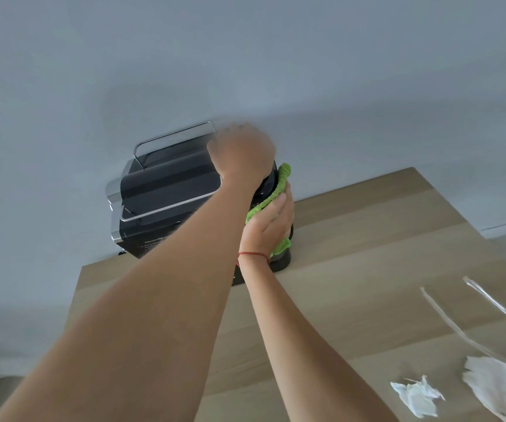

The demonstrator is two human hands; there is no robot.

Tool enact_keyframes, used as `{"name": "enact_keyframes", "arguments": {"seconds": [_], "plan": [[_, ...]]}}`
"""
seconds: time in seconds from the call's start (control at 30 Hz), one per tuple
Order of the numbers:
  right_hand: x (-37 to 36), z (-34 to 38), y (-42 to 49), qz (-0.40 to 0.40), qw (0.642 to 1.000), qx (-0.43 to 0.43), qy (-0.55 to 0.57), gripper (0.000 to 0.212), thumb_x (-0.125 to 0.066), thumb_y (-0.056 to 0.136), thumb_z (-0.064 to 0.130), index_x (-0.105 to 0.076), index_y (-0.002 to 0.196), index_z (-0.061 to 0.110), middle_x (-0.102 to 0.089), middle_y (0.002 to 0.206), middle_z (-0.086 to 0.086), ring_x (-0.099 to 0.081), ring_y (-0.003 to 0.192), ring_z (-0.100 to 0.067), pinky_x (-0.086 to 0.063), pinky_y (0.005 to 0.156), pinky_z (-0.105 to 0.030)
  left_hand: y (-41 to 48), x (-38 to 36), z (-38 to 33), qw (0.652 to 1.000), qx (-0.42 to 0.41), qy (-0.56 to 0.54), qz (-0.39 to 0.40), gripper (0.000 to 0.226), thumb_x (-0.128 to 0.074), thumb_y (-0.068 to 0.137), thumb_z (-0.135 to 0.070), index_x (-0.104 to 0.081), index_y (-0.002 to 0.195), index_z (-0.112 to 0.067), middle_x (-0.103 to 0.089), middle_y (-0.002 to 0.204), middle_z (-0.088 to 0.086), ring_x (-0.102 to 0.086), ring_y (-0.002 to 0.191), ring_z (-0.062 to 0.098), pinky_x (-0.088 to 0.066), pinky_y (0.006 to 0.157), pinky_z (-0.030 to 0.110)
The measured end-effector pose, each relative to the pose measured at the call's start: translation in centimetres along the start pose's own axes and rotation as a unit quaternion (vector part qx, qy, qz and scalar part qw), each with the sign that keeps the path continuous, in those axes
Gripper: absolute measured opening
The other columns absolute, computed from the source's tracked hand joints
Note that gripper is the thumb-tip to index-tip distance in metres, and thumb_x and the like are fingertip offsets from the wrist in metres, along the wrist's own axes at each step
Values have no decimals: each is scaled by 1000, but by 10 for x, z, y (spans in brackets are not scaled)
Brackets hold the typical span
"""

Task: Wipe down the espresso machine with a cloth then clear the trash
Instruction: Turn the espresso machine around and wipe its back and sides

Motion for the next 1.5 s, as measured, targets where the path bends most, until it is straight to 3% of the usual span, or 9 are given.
{"name": "enact_keyframes", "arguments": {"seconds": [0.37,0.5,0.57,0.7,0.87,0.97,1.1,1.33,1.5], "plan": [[14,-87,5,104,981,-163,10,46,-24,97,27,-61,120,44,-67,116,17,-62,109,-9,-50,97,-33,1,-1,-1,1000,4,5,-4,42,-24,96,-28,-56,121,-14,-55,128,6,-46,124,30,-32,99,44],[25,-137,17,190,898,-396,-5,60,-38,96,45,-56,122,-5,-51,118,-40,-55,97,-56,-56,76,-43,1,-2,-1,1000,0,7,-7,42,-25,96,-27,-57,119,-14,-56,126,5,-47,123,29,-32,98,44],[24,-136,17,219,871,-438,-30,73,-46,80,61,-61,111,-3,-57,91,-30,-57,71,-42,-52,62,-31,1,-2,-2,1000,1,1,-12,42,-25,95,-27,-57,119,-14,-57,126,5,-47,123,29,-32,98,44],[-4,-99,31,325,851,-411,-41,85,-44,64,74,-62,126,19,-64,115,0,-57,115,-26,-43,103,-40,-1,0,0,1000,12,-4,-8,46,-25,95,-28,-54,129,-17,-53,134,5,-44,127,29,-32,102,45],[-59,-10,75,416,840,-347,38,33,-46,92,42,-68,96,18,-66,84,2,-62,83,-16,-49,79,-28,-2,1,-1,1000,8,-5,-13,44,-26,95,-29,-56,125,-18,-56,130,3,-46,124,26,-34,99,44],[-69,-9,84,419,844,-328,63,46,-39,96,37,-58,131,13,-64,110,-4,-60,102,-18,-45,95,-31,1,3,0,1000,5,-10,-12,39,-29,94,-30,-60,115,-19,-61,119,2,-50,116,26,-35,93,41],[-64,-40,78,414,833,-366,9,65,-42,80,56,-60,129,16,-64,124,-11,-59,116,-27,-41,106,-41,12,6,-1,1000,30,-5,4,35,-34,93,-34,-60,112,-20,-59,114,2,-48,111,27,-27,81,39],[-41,-111,80,393,813,-402,-148,61,-34,93,54,-49,136,13,-51,140,-8,-50,128,-27,-39,107,-38,19,-6,-2,999,41,9,11,40,-27,90,-36,-57,113,-25,-54,129,-1,-43,126,23,-30,102,51],[-59,-125,79,402,775,-469,-131,103,-47,49,82,-61,127,16,-63,125,-13,-58,117,-32,-41,105,-45,16,2,-5,999,47,-13,0,34,-30,89,-33,-61,97,-22,-61,114,-2,-54,107,24,-38,99,51]]}}
Point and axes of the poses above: each hand's wrist, its own y-axis towards the middle knuckle, its own x-axis out of the back of the hand, z = x × y, the point moved 6 cm from there along y, towards the middle knuckle
